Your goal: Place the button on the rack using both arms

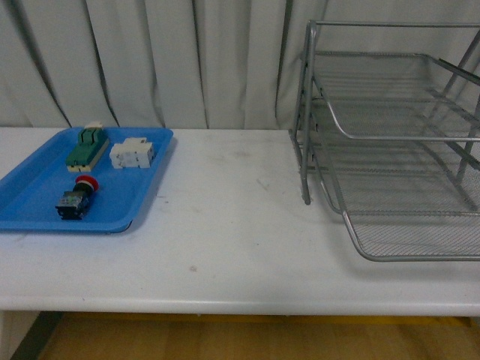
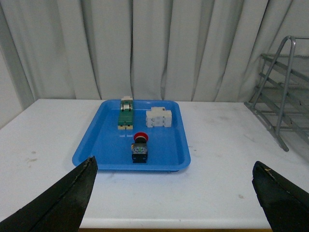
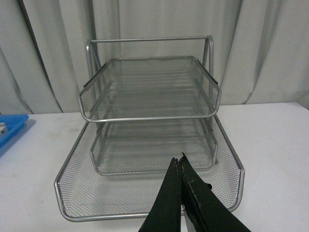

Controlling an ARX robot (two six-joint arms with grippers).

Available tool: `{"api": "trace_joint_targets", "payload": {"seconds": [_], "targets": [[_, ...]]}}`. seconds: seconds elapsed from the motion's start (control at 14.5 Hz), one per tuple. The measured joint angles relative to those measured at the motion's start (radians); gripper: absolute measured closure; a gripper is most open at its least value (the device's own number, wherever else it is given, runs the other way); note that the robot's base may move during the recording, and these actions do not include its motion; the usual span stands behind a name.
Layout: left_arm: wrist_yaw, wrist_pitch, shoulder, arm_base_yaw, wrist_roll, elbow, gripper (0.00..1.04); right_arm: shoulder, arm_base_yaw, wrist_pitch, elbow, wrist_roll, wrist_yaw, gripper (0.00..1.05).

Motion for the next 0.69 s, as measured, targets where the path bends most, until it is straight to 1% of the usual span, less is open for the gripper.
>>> {"api": "trace_joint_targets", "payload": {"seconds": [0.28, 0.34, 0.48, 0.55, 0.69], "targets": [[0.000, 0.000, 0.000, 0.000, 0.000, 0.000, 0.07, -0.320, 0.000, -0.316, 0.001, 0.000, 0.000, 1.03], [0.000, 0.000, 0.000, 0.000, 0.000, 0.000, 0.07, -0.410, 0.000, -0.439, 0.006, 0.000, 0.000, 1.03], [0.000, 0.000, 0.000, 0.000, 0.000, 0.000, 0.07, -0.500, 0.000, -0.517, 0.006, 0.000, 0.000, 1.03], [0.000, 0.000, 0.000, 0.000, 0.000, 0.000, 0.07, -0.572, 0.000, -0.590, 0.006, 0.000, 0.000, 1.03], [0.000, 0.000, 0.000, 0.000, 0.000, 0.000, 0.07, -0.613, 0.000, -0.633, 0.006, 0.000, 0.000, 1.03]]}}
